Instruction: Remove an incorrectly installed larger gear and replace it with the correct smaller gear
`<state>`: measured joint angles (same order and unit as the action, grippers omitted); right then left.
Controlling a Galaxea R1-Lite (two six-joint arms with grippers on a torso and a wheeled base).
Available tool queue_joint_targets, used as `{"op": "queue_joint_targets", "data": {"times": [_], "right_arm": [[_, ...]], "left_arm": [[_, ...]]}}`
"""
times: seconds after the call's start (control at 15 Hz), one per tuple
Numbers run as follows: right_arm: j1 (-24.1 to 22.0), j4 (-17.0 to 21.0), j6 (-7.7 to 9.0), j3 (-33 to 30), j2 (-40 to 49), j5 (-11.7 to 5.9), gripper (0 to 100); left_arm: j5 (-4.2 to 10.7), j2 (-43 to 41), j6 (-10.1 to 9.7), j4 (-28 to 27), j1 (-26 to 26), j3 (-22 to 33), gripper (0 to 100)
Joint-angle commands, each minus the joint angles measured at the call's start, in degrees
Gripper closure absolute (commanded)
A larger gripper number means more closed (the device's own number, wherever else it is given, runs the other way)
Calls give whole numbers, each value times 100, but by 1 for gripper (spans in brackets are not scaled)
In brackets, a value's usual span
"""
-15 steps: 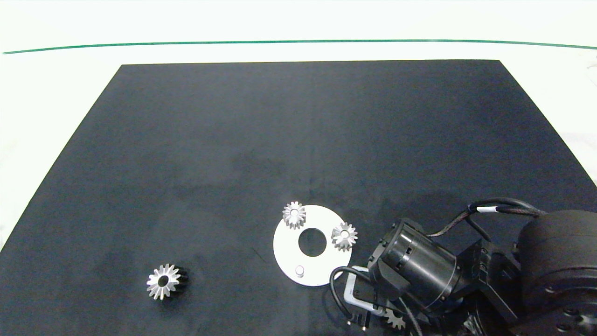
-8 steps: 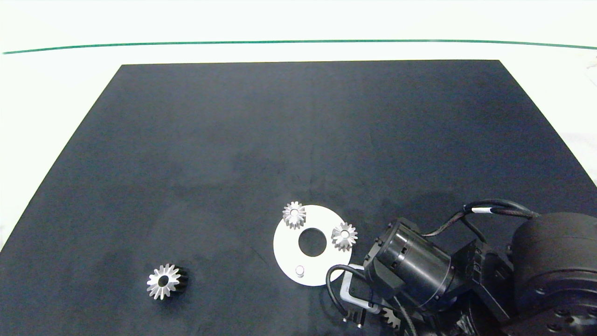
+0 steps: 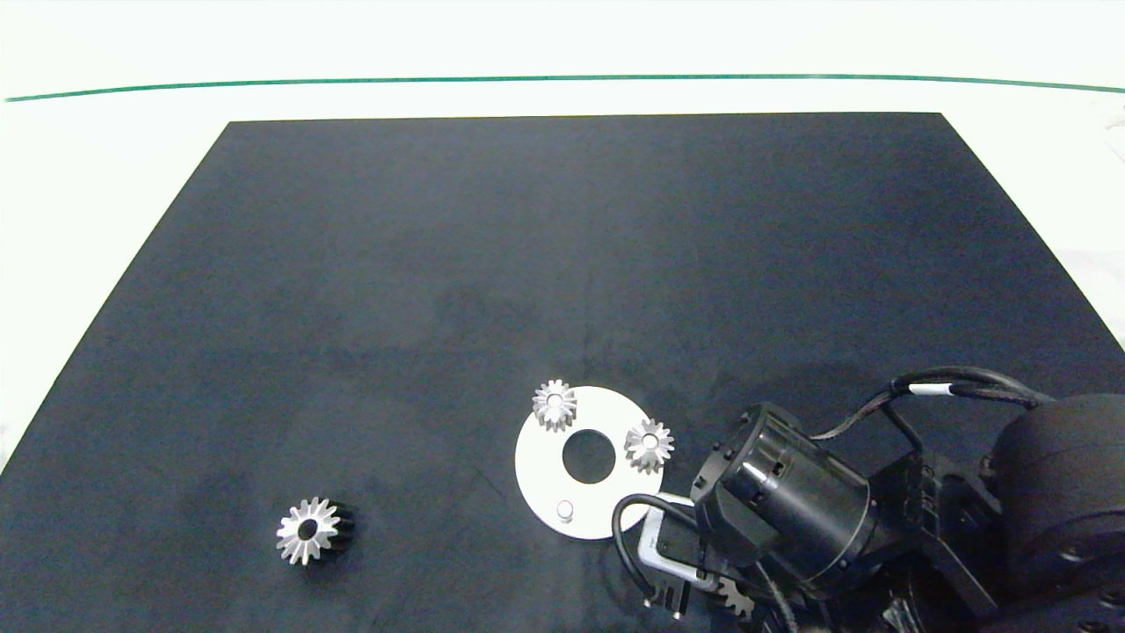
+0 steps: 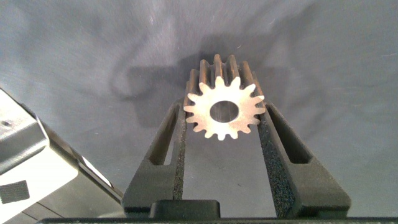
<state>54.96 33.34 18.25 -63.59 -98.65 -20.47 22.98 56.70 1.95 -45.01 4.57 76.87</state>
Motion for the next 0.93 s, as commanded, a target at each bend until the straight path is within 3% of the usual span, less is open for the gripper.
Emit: {"op": "queue_joint_targets", "data": {"times": [0.07,0.53,0.8,0.93], "right_arm": [[129,23,12,-216,205,-45,75],[463,94,47,-1824,-436,-54,75],[613,208,38,-2395,-876,-54,75],[622,524,47,-2791,-1104,-54,75]], "left_arm": [[14,-1,7,-26,0,-23,0],[14,-273,157,-26,-9,21,0],[14,-379,218,-34,-18,38,0],[14,-379,227,-34,-18,21,0]]}}
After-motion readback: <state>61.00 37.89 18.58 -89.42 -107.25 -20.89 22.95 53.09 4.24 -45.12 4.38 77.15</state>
